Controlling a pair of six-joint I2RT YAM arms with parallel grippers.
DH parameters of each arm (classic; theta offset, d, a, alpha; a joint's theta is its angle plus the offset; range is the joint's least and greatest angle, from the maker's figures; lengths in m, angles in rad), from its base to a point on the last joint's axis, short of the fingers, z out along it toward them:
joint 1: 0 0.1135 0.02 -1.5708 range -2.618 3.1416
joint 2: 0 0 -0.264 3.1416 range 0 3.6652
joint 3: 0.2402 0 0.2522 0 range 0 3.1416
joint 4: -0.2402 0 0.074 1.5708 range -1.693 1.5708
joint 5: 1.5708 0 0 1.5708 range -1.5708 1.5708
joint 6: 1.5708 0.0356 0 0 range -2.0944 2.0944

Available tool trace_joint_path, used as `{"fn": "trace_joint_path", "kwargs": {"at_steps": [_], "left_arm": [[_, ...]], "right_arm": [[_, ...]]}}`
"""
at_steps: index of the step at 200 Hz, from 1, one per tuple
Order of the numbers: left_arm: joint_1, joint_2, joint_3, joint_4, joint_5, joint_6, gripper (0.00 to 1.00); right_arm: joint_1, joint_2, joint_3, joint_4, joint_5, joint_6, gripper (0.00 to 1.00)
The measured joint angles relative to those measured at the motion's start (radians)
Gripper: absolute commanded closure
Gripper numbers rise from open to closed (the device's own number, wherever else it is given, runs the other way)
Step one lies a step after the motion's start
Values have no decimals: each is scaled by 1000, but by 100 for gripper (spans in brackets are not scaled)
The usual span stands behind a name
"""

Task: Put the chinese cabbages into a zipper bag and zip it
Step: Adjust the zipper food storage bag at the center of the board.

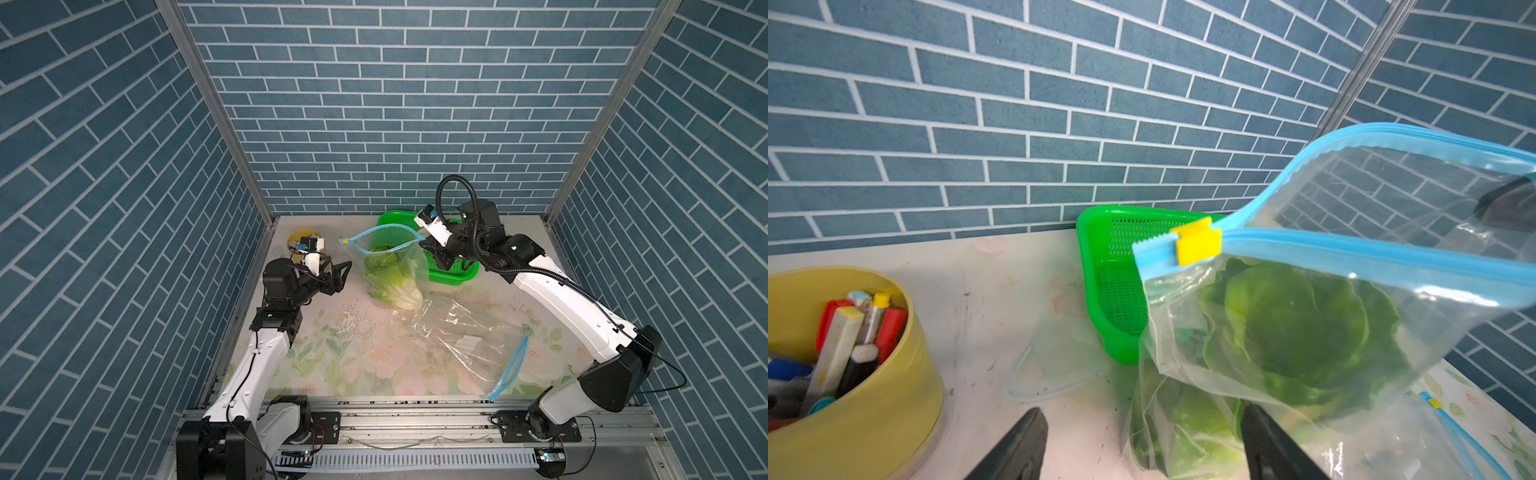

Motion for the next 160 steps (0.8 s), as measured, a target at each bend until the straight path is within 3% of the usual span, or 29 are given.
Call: {"fn": "trace_joint_path", "kwargs": {"at_steps": [59,160], "left_arm": [[45,147,35,100,139,38,25],[42,241,178,142,291,95,34]], "right_arm": [[-1,27,14,0,1,0,100],[-4,45,45,-10,-4,-4,100]]}}
